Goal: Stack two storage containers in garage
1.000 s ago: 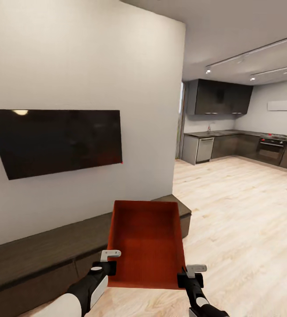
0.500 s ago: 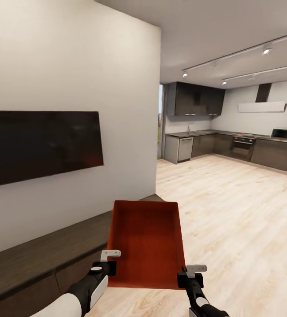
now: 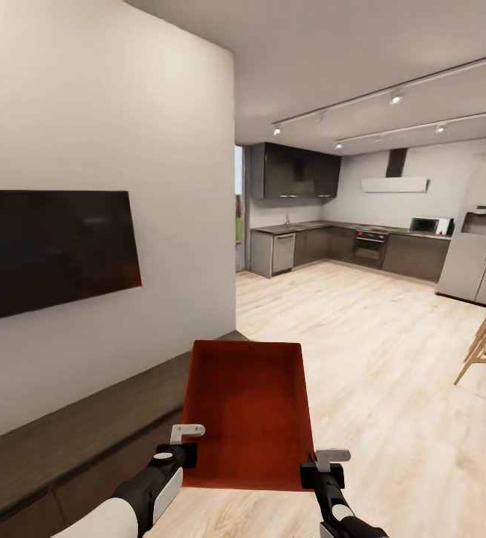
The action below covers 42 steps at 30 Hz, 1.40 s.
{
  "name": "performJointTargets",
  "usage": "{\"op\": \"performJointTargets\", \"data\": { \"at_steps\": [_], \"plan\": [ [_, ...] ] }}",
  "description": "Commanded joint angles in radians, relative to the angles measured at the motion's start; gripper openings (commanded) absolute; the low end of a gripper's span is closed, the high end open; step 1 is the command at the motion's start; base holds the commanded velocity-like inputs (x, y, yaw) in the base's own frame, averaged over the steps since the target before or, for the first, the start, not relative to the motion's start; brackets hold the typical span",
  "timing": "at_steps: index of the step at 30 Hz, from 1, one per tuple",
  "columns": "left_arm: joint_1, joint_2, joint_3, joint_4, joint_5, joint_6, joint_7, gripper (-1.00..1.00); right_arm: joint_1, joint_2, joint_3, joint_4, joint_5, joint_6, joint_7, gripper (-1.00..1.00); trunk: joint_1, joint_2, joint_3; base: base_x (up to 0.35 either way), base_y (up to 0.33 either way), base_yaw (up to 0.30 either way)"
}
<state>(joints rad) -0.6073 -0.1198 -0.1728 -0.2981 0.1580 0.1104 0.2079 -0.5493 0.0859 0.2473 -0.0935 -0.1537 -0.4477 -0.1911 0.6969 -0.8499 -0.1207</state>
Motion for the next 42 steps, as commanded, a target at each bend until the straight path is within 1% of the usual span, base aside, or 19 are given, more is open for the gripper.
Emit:
{"op": "performJointTargets", "data": {
  "at_steps": [1,28,42],
  "plan": [
    [0.0,0.002,-0.002,0.001,0.012,0.007,0.011,-1.0,-0.001,0.0,0.006,-0.001,-0.007,-0.039,0.001,-1.0,0.0,-0.001,-0.001,0.0,0.0,-0.278],
    [0.0,0.002,-0.002,0.0,0.012,0.006,0.011,-1.0,-0.001,-0.002,0.006,-0.001,-0.007,-0.039,0.001,-1.0,0.0,-0.001,0.013,0.0,0.0,-0.278],
    [0.0,0.002,-0.002,0.0,0.012,0.006,0.011,-1.0,-0.001,-0.002,0.006,-0.001,-0.007,-0.039,0.001,-1.0,0.0,-0.001,0.014,0.0,0.0,-0.281]
  ]
}}
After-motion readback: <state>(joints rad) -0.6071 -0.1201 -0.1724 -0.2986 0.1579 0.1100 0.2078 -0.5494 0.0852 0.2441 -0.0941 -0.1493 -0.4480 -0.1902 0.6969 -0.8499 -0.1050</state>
